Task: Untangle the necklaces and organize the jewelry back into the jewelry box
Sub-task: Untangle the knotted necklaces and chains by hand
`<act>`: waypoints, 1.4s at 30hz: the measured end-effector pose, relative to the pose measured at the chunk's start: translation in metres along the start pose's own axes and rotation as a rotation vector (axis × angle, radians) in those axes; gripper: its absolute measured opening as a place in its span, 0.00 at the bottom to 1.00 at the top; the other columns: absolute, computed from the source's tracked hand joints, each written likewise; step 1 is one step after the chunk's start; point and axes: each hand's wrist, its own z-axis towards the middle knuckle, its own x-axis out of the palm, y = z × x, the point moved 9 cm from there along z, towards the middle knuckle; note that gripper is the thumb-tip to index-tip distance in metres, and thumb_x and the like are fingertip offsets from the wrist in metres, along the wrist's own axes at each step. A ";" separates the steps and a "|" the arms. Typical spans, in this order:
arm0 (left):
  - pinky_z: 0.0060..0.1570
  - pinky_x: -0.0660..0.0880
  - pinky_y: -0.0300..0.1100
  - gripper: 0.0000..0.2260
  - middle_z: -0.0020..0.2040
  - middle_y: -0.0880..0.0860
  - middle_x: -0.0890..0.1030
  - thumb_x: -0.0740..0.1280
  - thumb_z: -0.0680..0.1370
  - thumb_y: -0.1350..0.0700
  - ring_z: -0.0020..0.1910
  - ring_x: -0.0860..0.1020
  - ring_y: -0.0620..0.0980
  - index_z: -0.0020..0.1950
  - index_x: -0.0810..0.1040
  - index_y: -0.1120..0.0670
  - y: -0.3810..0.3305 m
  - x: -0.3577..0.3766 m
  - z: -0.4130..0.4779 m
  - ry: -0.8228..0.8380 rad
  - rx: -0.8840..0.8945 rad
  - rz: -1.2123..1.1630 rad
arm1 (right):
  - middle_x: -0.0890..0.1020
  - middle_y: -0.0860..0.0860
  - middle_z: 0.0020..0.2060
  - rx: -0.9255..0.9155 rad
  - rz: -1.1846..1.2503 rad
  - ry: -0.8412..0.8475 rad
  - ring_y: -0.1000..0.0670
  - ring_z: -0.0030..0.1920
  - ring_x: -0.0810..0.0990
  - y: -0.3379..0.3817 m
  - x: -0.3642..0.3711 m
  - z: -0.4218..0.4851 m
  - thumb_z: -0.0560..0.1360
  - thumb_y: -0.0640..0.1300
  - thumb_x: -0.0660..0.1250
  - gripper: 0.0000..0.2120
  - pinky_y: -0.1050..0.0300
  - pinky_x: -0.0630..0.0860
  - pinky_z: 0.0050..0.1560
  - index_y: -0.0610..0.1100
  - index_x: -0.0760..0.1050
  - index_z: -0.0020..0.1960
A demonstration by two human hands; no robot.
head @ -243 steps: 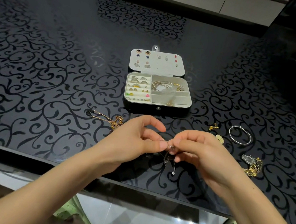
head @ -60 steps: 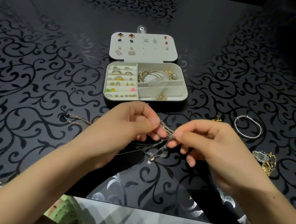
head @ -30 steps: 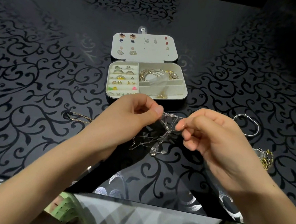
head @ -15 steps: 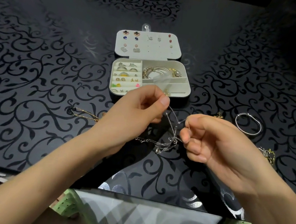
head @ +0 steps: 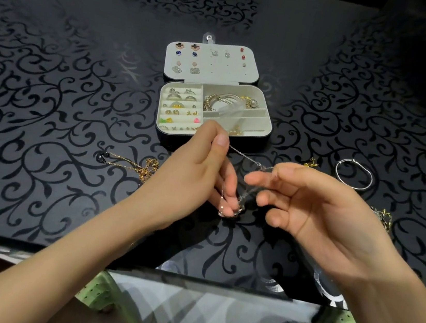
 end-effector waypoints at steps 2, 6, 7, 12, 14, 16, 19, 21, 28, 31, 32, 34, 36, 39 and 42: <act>0.26 0.71 0.40 0.10 0.28 0.52 0.74 0.50 0.82 0.50 0.28 0.75 0.57 0.43 0.62 0.53 -0.002 -0.005 0.000 -0.014 0.015 0.055 | 0.84 0.43 0.41 -0.013 0.001 -0.018 0.51 0.32 0.79 0.003 0.000 -0.001 0.62 0.41 0.67 0.04 0.63 0.73 0.27 0.41 0.75 0.36; 0.26 0.66 0.35 0.11 0.27 0.52 0.75 0.51 0.81 0.48 0.26 0.72 0.51 0.42 0.63 0.50 -0.009 -0.009 0.000 0.006 0.009 0.199 | 0.85 0.43 0.42 -0.066 -0.001 -0.034 0.51 0.36 0.80 0.008 0.001 -0.001 0.62 0.41 0.67 0.03 0.62 0.76 0.33 0.42 0.77 0.34; 0.26 0.65 0.35 0.10 0.27 0.51 0.75 0.52 0.81 0.48 0.26 0.71 0.50 0.42 0.63 0.50 -0.010 -0.010 0.000 0.016 -0.006 0.211 | 0.85 0.43 0.43 -0.080 -0.013 -0.044 0.50 0.39 0.81 0.009 -0.001 -0.001 0.62 0.39 0.68 0.02 0.61 0.78 0.37 0.42 0.77 0.34; 0.23 0.63 0.33 0.10 0.27 0.50 0.75 0.55 0.81 0.51 0.24 0.69 0.47 0.42 0.66 0.53 -0.014 -0.018 -0.001 0.017 -0.053 0.227 | 0.84 0.43 0.49 -0.128 0.037 -0.083 0.47 0.55 0.82 0.008 -0.003 0.000 0.64 0.40 0.64 0.08 0.54 0.78 0.57 0.44 0.79 0.28; 0.23 0.62 0.33 0.10 0.26 0.50 0.75 0.55 0.81 0.52 0.23 0.67 0.46 0.42 0.66 0.53 -0.013 -0.020 -0.001 0.011 -0.068 0.235 | 0.84 0.44 0.51 -0.164 0.042 -0.089 0.48 0.57 0.80 0.010 -0.001 0.000 0.64 0.40 0.64 0.09 0.54 0.75 0.59 0.45 0.78 0.27; 0.22 0.61 0.32 0.10 0.27 0.51 0.75 0.55 0.82 0.53 0.23 0.68 0.46 0.42 0.66 0.54 -0.010 -0.021 0.000 0.010 -0.095 0.209 | 0.83 0.44 0.52 -0.203 0.042 -0.093 0.49 0.58 0.80 0.012 0.000 0.001 0.65 0.39 0.64 0.10 0.54 0.74 0.60 0.44 0.79 0.28; 0.22 0.65 0.33 0.08 0.30 0.56 0.78 0.56 0.81 0.55 0.24 0.73 0.48 0.45 0.67 0.56 -0.003 -0.019 0.000 0.057 -0.159 0.052 | 0.84 0.42 0.50 -0.217 0.093 -0.116 0.46 0.55 0.82 0.015 -0.001 0.003 0.69 0.34 0.64 0.10 0.53 0.79 0.53 0.41 0.79 0.32; 0.27 0.72 0.36 0.06 0.34 0.57 0.81 0.58 0.80 0.55 0.30 0.77 0.51 0.47 0.69 0.57 0.001 -0.016 0.003 0.099 -0.181 -0.029 | 0.84 0.40 0.49 -0.210 0.099 -0.162 0.43 0.52 0.83 0.019 -0.006 0.004 0.73 0.32 0.61 0.09 0.53 0.81 0.46 0.38 0.75 0.35; 0.56 0.77 0.46 0.10 0.51 0.61 0.82 0.58 0.79 0.69 0.52 0.81 0.56 0.53 0.75 0.58 0.014 -0.023 0.006 0.065 -0.164 -0.105 | 0.83 0.37 0.46 -0.245 0.021 -0.302 0.43 0.49 0.84 0.030 -0.024 0.004 0.74 0.32 0.61 0.07 0.54 0.81 0.46 0.36 0.74 0.38; 0.58 0.76 0.43 0.13 0.51 0.57 0.82 0.59 0.77 0.71 0.53 0.81 0.51 0.50 0.77 0.56 0.007 -0.032 0.003 -0.018 -0.074 -0.013 | 0.84 0.39 0.42 -0.278 -0.091 -0.354 0.44 0.48 0.84 0.032 -0.033 -0.003 0.74 0.32 0.62 0.12 0.55 0.81 0.47 0.40 0.77 0.34; 0.58 0.75 0.41 0.13 0.51 0.55 0.82 0.60 0.77 0.71 0.52 0.81 0.49 0.49 0.77 0.54 0.003 -0.037 0.001 -0.052 -0.036 0.073 | 0.84 0.40 0.41 -0.296 -0.143 -0.372 0.45 0.47 0.84 0.033 -0.035 -0.006 0.74 0.32 0.62 0.13 0.55 0.81 0.47 0.41 0.77 0.33; 0.53 0.73 0.32 0.11 0.46 0.47 0.82 0.64 0.76 0.66 0.46 0.80 0.40 0.46 0.78 0.49 -0.004 -0.047 -0.006 -0.134 0.032 0.387 | 0.84 0.44 0.42 -0.323 -0.265 -0.394 0.47 0.46 0.84 0.033 -0.038 -0.012 0.74 0.32 0.63 0.13 0.54 0.81 0.49 0.42 0.77 0.34; 0.41 0.68 0.26 0.07 0.40 0.44 0.78 0.68 0.74 0.59 0.38 0.76 0.38 0.43 0.78 0.47 -0.011 -0.050 -0.016 -0.191 0.067 0.733 | 0.84 0.49 0.43 -0.338 -0.454 -0.399 0.50 0.44 0.84 0.033 -0.038 -0.018 0.73 0.34 0.65 0.11 0.52 0.80 0.51 0.43 0.78 0.34; 0.40 0.65 0.30 0.03 0.42 0.44 0.73 0.69 0.73 0.53 0.41 0.72 0.41 0.46 0.78 0.48 -0.008 -0.040 -0.025 -0.144 0.075 0.988 | 0.83 0.56 0.40 -0.391 -0.926 -0.419 0.57 0.42 0.80 0.036 -0.034 -0.030 0.71 0.41 0.67 0.08 0.64 0.75 0.45 0.49 0.77 0.34; 0.45 0.66 0.35 0.07 0.44 0.45 0.70 0.69 0.73 0.50 0.47 0.71 0.45 0.49 0.76 0.48 0.000 -0.037 -0.026 -0.115 0.043 1.065 | 0.77 0.56 0.36 -0.374 -1.588 -0.470 0.53 0.40 0.75 0.031 -0.024 -0.039 0.69 0.53 0.65 0.06 0.57 0.68 0.36 0.53 0.73 0.35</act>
